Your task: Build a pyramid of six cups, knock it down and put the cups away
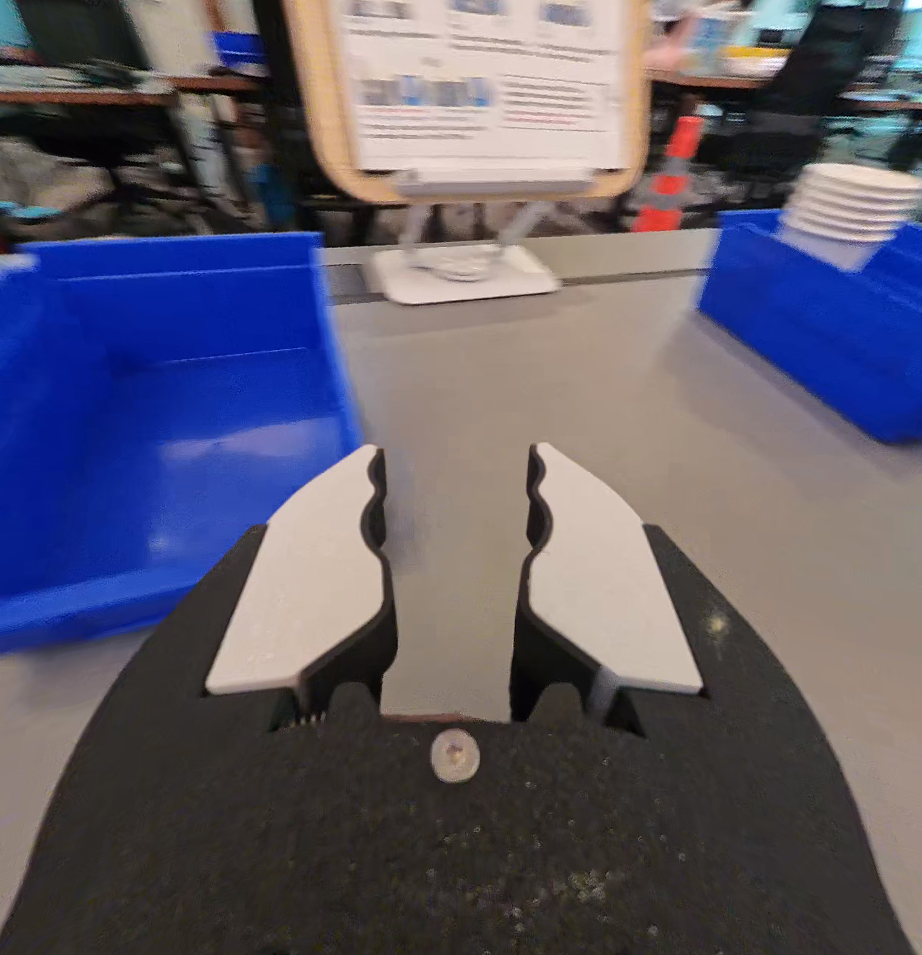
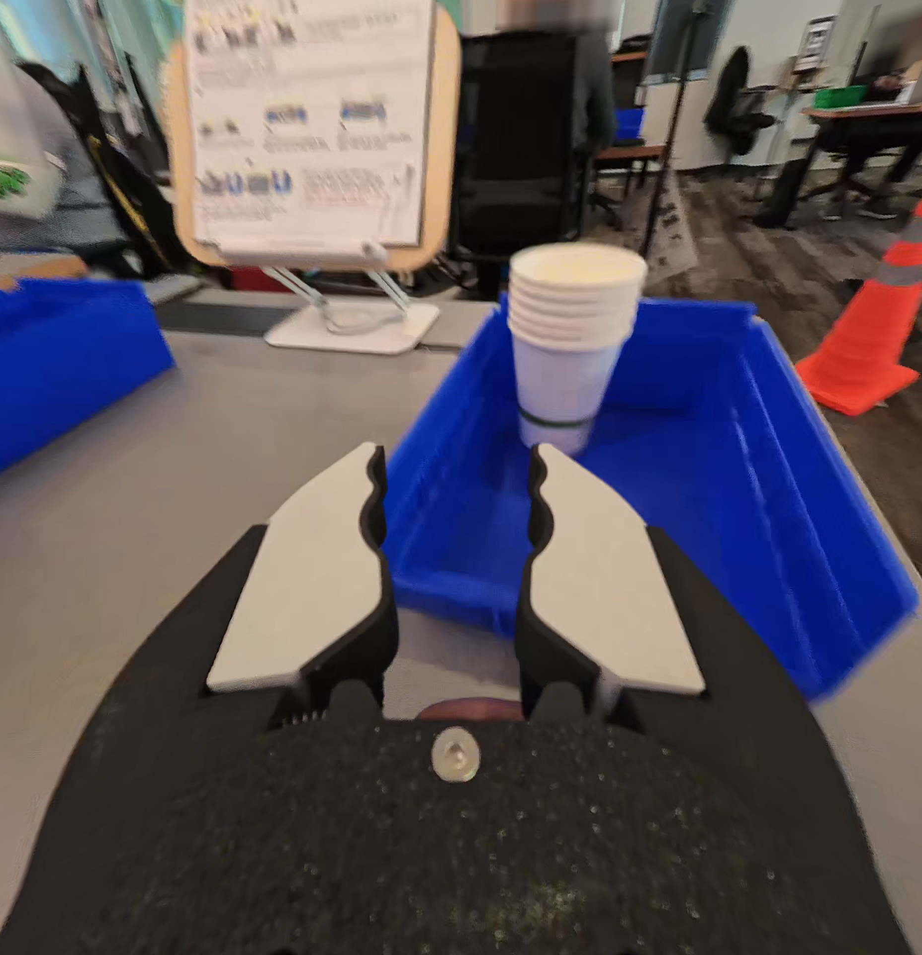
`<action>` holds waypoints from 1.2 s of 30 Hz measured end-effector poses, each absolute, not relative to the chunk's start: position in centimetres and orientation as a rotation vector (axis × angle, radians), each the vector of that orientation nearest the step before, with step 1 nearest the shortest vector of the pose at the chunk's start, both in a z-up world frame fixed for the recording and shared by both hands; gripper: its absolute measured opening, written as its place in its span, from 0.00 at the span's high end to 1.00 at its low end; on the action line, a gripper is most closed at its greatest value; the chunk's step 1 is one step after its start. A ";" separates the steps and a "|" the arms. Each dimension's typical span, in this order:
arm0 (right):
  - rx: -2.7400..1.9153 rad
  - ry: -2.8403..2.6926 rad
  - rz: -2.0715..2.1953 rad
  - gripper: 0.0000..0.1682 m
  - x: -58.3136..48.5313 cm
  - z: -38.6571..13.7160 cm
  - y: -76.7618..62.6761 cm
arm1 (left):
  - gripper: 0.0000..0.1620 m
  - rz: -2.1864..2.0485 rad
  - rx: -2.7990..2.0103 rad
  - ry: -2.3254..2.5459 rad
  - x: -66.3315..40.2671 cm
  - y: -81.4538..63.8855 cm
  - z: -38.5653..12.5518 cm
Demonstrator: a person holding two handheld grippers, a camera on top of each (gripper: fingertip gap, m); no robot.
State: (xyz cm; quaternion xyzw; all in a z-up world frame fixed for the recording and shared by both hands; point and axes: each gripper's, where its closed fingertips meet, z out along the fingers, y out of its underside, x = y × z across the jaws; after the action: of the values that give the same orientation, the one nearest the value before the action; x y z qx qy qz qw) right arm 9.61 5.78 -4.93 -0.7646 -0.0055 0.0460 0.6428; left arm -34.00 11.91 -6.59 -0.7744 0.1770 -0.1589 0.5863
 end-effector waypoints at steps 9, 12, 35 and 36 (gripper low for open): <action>-1.733 0.085 -0.033 0.69 13.1 -8.4 3.5 | 0.71 -0.214 -1.875 0.113 -43.7 13.0 -9.3; -1.736 0.057 -0.093 0.70 13.3 -8.9 3.6 | 0.71 -0.287 -1.904 0.112 -43.2 13.4 -10.2; -1.772 0.034 -0.100 0.71 13.6 -10.4 3.9 | 0.53 -0.807 -1.679 0.563 -29.7 9.4 -6.6; -1.776 0.036 -0.107 0.70 13.8 -10.5 3.9 | 0.51 -0.795 -1.681 0.630 -27.0 8.8 -6.8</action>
State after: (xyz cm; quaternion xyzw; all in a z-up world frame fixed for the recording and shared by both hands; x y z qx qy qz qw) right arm 13.77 3.90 -10.47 -0.7753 0.0156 -0.0466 0.6296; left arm -26.98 8.77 -6.77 -0.7119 0.2669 -0.3368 0.5555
